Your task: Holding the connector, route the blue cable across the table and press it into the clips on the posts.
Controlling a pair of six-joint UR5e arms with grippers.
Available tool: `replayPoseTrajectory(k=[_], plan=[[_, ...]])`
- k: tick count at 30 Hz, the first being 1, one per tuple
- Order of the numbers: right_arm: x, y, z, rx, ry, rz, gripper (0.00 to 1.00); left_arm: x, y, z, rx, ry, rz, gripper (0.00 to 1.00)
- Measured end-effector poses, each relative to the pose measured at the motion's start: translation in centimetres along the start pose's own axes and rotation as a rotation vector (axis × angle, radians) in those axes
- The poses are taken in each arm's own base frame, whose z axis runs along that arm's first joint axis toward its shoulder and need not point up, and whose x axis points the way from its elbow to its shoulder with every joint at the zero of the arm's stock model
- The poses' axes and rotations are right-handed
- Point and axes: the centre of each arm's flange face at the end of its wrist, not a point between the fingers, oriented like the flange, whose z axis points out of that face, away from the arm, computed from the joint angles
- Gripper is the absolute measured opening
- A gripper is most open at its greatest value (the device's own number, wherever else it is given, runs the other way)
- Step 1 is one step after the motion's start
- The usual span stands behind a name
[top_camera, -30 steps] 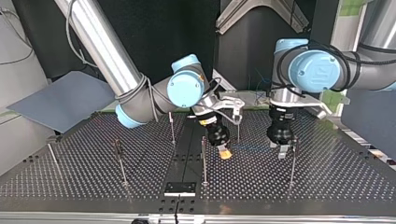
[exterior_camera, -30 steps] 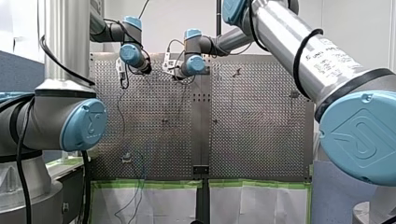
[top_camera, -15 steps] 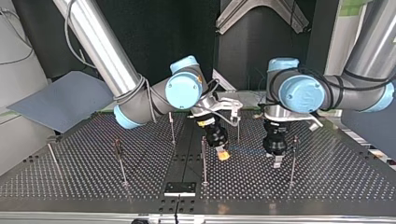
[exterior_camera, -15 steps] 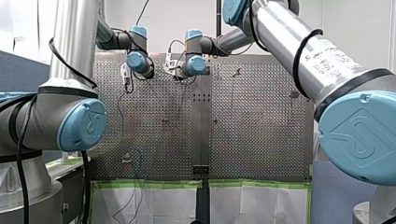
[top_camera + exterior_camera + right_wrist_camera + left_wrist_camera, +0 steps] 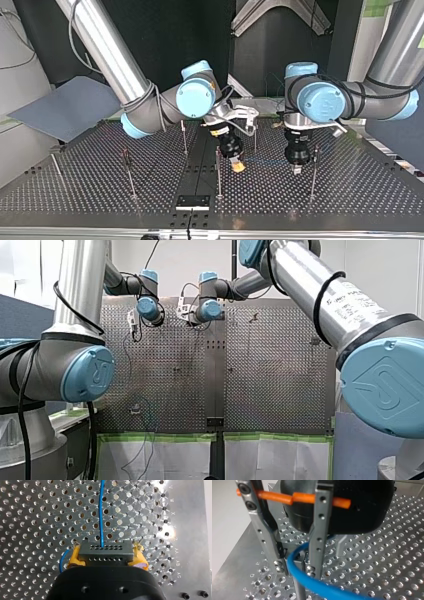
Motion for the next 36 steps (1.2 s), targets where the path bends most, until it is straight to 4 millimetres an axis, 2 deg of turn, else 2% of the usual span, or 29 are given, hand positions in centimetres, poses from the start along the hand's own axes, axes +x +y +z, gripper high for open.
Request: replayPoseTrajectory(k=[18, 20, 21, 22, 23, 24, 25, 28, 29, 30, 32, 33, 34, 36], plan=[[0.0, -0.1, -0.1, 0.001, -0.006, -0.001, 0.0, -0.5, 0.1, -0.9, -0.026, 0.021, -0.004, 0.0], [-0.1, -0.2, -0.1, 0.002, -0.007, -0.001, 0.0, -0.4, 0.2, -1.1, -0.039, 0.025, -0.003, 0.18], [-0.1, -0.2, -0.1, 0.002, -0.008, -0.001, 0.0, -0.4, 0.3, -1.1, -0.048, 0.027, -0.003, 0.18], [-0.1, -0.3, -0.1, 0.003, -0.008, 0.0, 0.0, -0.4, 0.3, -1.2, -0.054, 0.029, -0.003, 0.31], [-0.1, -0.4, -0.2, 0.003, -0.009, 0.0, 0.0, -0.3, 0.3, -1.2, -0.057, 0.031, -0.003, 0.39], [-0.2, -0.4, -0.2, 0.004, -0.01, 0.0, 0.0, -0.3, 0.3, -1.3, -0.061, 0.034, -0.002, 0.39], [-0.2, -0.5, -0.2, 0.005, -0.011, 0.0, 0.0, -0.2, 0.3, -1.3, -0.063, 0.036, -0.001, 0.5], [-0.2, -0.6, -0.3, 0.006, -0.014, -0.001, 0.0, -0.2, 0.3, -1.4, -0.071, 0.038, 0.001, 0.5], [-0.2, -0.6, -0.3, 0.006, -0.015, -0.001, 0.0, -0.2, 0.3, -1.5, -0.074, 0.039, 0.002, 0.42], [-0.3, -0.6, -0.3, 0.006, -0.016, -0.001, 0.0, -0.2, 0.3, -1.5, -0.079, 0.039, 0.004, 0.42], [-0.2, -0.6, -0.3, 0.006, -0.017, -0.001, 0.0, -0.2, 0.4, -1.6, -0.091, 0.039, 0.007, 0.2], [-0.3, -0.7, -0.3, 0.007, -0.018, 0.0, 0.0, -0.2, 0.4, -1.6, -0.1, 0.039, 0.01, 0.2], [-0.3, -0.8, -0.3, 0.008, -0.018, -0.001, 0.0, -0.2, 0.4, -1.6, -0.106, 0.039, 0.011, 0.04], [-0.3, -0.9, -0.4, 0.009, -0.019, 0.0, 0.0, -0.2, 0.5, -1.7, -0.115, 0.039, 0.014, 0.0]])
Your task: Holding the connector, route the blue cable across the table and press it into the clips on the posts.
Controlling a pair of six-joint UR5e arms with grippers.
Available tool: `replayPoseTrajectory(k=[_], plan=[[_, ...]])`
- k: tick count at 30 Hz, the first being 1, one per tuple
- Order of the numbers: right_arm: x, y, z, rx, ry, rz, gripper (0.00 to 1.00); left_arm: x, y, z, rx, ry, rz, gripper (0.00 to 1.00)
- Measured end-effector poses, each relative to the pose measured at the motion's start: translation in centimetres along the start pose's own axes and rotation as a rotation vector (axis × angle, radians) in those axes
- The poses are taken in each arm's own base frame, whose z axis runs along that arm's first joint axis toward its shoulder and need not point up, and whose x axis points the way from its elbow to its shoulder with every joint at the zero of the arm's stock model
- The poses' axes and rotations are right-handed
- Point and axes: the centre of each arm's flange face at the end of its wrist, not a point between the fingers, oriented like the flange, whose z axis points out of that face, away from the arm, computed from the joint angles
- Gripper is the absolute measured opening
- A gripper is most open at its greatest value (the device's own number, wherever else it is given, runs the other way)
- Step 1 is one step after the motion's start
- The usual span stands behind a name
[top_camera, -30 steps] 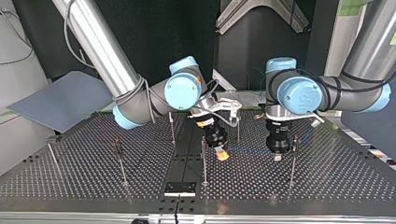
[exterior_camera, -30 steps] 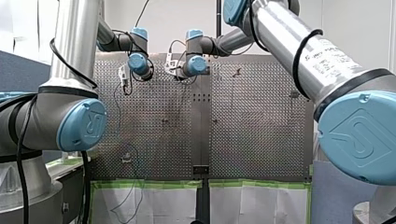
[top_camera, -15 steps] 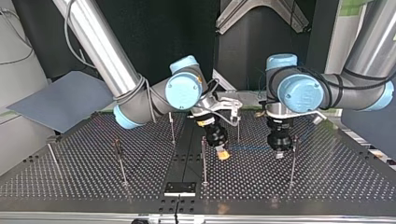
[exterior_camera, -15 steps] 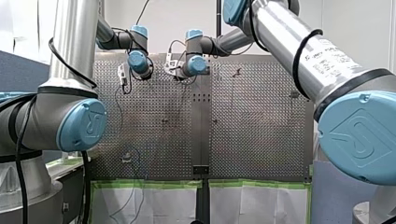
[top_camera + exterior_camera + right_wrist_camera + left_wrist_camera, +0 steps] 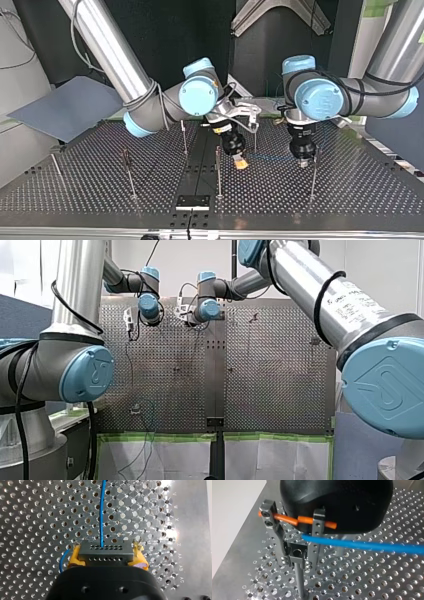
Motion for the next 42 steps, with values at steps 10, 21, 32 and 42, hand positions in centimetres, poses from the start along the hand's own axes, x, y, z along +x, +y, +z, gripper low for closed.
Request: replayPoseTrajectory(k=[10, 21, 32, 42], plan=[[-0.1, -0.2, -0.1, 0.002, -0.004, 0.0, 0.0, 1.2, 0.2, -0.5, -0.011, 0.022, 0.01, 0.0], [-2.2, -0.3, -0.6, 0.0, -0.046, -0.007, 0.0, 2.9, 0.2, -2.9, 0.007, 0.012, 0.009, 0.0], [-6.0, 0.4, -1.6, -0.014, -0.124, -0.012, 0.0, 8.1, 1.0, -3.8, 0.01, 0.034, -0.001, 0.0], [-10.4, 1.2, -3.2, -0.028, -0.22, -0.021, 0.0, 13.9, 1.0, -5.4, 0.029, 0.075, -0.006, 0.0]])
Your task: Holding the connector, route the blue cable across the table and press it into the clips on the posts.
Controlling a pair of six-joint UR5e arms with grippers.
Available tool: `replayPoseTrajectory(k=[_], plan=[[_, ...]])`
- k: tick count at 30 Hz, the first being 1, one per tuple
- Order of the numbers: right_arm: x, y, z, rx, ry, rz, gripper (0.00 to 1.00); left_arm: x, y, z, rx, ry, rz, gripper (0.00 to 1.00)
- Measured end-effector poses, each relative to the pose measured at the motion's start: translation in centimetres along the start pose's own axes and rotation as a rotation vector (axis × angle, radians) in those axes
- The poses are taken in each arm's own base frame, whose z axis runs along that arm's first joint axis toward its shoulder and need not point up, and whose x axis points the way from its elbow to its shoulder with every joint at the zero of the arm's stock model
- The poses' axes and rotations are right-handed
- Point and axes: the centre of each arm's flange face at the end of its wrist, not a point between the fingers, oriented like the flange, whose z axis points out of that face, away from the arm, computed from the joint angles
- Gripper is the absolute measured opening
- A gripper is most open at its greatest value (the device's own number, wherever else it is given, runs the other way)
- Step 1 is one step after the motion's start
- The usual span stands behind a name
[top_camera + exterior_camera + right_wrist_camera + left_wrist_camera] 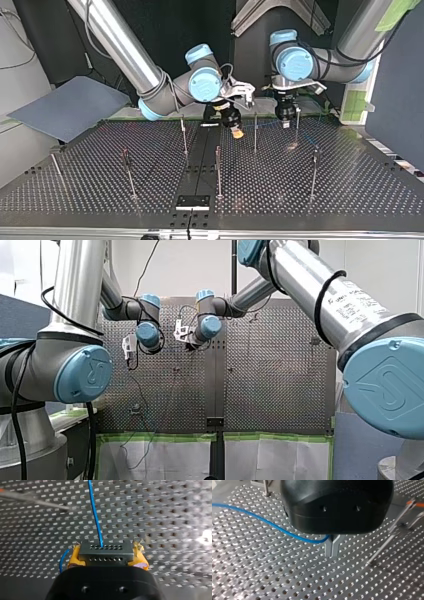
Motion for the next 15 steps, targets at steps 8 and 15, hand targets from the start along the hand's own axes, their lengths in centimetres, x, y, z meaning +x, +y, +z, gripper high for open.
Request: replayPoseTrajectory(k=[8, 15], plan=[[-1.8, 0.0, -0.5, -0.005, -0.037, -0.015, 0.0, 4.0, 0.0, -1.9, 0.012, 0.045, 0.014, 0.0], [-5.3, 0.4, -1.4, -0.018, -0.105, -0.031, 0.0, 9.8, 0.8, -3.7, 0.009, 0.146, 0.039, 0.0]])
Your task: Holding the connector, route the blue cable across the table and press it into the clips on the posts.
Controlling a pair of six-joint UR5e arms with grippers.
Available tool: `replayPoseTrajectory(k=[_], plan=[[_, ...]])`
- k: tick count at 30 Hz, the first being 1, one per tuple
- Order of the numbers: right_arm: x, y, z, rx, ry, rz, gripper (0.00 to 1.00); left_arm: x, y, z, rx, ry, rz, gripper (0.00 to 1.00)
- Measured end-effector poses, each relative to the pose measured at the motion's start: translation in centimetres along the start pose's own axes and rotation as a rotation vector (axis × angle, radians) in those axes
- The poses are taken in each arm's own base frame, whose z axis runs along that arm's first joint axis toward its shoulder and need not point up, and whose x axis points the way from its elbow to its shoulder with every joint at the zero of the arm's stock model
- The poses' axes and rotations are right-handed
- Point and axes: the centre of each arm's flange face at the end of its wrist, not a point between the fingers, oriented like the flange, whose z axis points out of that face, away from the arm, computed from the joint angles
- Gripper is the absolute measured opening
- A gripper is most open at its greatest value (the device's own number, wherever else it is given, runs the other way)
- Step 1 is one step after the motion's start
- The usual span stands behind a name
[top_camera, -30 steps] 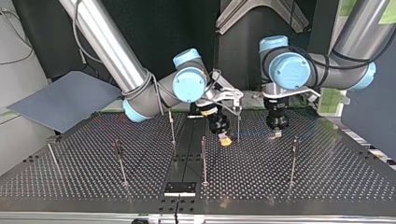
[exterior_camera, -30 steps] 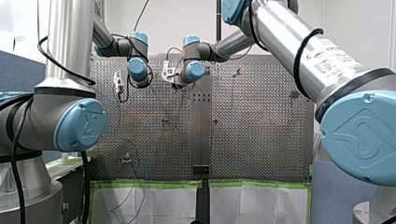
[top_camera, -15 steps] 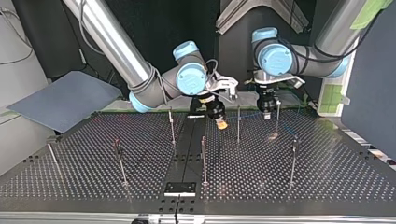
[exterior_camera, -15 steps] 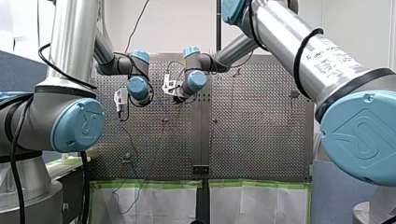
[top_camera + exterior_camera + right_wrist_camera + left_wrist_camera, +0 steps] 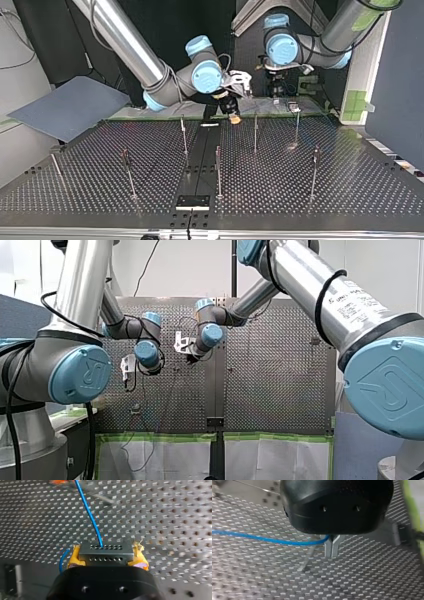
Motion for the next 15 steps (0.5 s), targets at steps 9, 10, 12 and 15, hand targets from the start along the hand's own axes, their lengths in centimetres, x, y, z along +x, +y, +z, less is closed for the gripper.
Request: replayPoseTrajectory(k=[9, 10, 12, 15], plan=[[-3.0, 1.7, -0.2, -0.026, -0.048, 0.002, 0.0, 1.7, -1.0, 0.6, 0.084, -0.004, -0.012, 0.0], [-2.9, 1.9, -0.1, -0.027, -0.043, 0.003, 0.0, 1.7, -1.1, 0.8, 0.089, -0.005, -0.014, 0.0], [-2.8, 2.3, 0.2, -0.028, -0.025, 0.008, 0.0, 1.6, -1.3, 1.5, 0.099, -0.014, -0.024, 0.0], [-2.4, 2.8, 0.6, -0.028, 0.005, 0.015, 0.0, 0.9, -1.5, 2.4, 0.103, -0.031, -0.043, 0.0]])
